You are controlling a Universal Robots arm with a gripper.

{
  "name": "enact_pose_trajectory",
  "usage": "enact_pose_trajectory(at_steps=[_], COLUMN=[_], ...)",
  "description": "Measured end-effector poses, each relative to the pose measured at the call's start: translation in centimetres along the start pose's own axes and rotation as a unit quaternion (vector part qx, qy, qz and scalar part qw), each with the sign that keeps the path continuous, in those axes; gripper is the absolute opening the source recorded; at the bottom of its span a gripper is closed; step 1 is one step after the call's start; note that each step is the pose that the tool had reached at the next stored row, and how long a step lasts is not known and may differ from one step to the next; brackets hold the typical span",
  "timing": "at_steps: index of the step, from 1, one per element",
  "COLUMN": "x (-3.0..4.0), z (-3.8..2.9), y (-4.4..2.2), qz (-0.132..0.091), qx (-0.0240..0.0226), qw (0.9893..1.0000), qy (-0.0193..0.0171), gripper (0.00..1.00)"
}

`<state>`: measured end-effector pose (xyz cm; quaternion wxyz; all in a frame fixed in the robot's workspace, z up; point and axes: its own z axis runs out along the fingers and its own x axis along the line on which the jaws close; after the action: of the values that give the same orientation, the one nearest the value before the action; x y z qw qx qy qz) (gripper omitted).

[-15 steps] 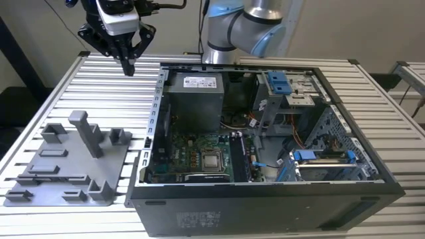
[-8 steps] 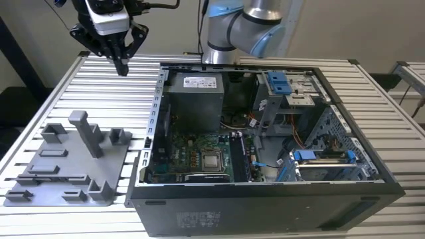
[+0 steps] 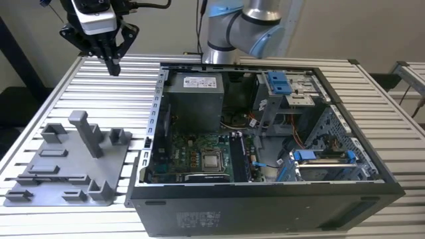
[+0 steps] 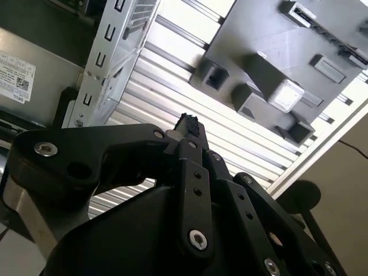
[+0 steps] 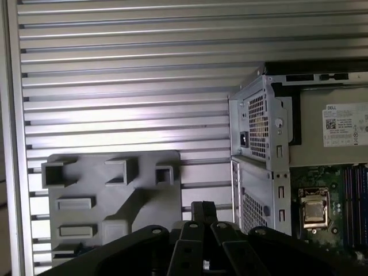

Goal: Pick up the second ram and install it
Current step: 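Reach for the second ram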

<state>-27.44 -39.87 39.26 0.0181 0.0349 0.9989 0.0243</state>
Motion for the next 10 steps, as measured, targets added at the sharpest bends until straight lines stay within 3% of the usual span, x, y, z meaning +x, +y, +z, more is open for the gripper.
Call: enact_pose_trajectory(at_steps=[10], x=[1.85], z=[-0.07], y=[-0.13], qz=[0.000], qx=[-0.0001], qw=[1.0000], qy=[-0.0014], gripper=[0.11])
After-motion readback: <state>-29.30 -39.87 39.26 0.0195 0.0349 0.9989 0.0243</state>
